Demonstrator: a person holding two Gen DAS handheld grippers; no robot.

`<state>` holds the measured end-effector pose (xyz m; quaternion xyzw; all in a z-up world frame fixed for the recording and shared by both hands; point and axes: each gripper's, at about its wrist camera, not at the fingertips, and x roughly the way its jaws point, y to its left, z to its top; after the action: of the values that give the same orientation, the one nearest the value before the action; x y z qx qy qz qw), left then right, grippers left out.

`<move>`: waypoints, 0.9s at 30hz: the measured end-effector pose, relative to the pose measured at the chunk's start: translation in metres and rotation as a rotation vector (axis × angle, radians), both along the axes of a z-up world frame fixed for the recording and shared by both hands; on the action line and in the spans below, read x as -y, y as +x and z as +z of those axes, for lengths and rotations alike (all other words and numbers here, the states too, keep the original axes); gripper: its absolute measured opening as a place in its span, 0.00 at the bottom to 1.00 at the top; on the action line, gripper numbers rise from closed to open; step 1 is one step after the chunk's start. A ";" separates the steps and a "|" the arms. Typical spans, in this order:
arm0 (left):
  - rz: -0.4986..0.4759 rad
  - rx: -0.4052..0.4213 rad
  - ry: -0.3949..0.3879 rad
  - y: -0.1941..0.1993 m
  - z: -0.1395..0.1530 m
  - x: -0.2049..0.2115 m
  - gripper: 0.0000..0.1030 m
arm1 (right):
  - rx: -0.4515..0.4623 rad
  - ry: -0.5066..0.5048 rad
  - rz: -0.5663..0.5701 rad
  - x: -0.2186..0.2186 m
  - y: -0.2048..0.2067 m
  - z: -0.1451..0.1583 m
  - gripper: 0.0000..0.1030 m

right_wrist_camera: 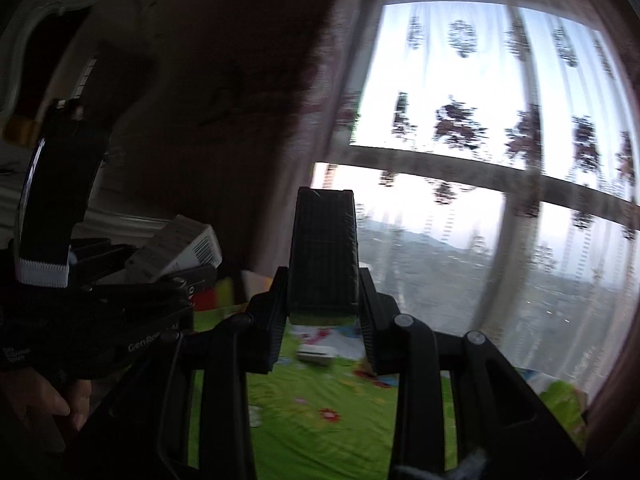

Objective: Organize rigid objects
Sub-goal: 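Lift the teal box and white OTC box and carry them over the bin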

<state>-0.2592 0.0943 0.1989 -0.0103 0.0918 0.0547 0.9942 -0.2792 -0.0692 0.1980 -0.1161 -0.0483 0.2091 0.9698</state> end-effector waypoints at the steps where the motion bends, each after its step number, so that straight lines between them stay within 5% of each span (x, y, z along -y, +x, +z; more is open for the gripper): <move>1: 0.014 -0.002 0.005 -0.004 -0.001 -0.005 0.40 | -0.003 -0.001 0.020 -0.005 -0.002 -0.001 0.36; 8: 0.083 -0.066 -0.004 -0.023 -0.018 -0.039 0.40 | -0.108 -0.020 0.194 -0.042 -0.010 -0.008 0.35; 17: 0.210 -0.252 -0.098 -0.050 -0.062 -0.096 0.40 | -0.317 -0.091 0.406 -0.091 0.001 -0.025 0.36; 27: 0.354 -0.455 -0.235 -0.067 -0.105 -0.161 0.40 | -0.510 -0.309 0.575 -0.174 0.005 -0.063 0.36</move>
<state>-0.3266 0.2550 0.0935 -0.1285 0.3143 0.2169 0.9152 -0.2741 0.1045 0.1352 -0.1867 0.1950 0.4985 0.8238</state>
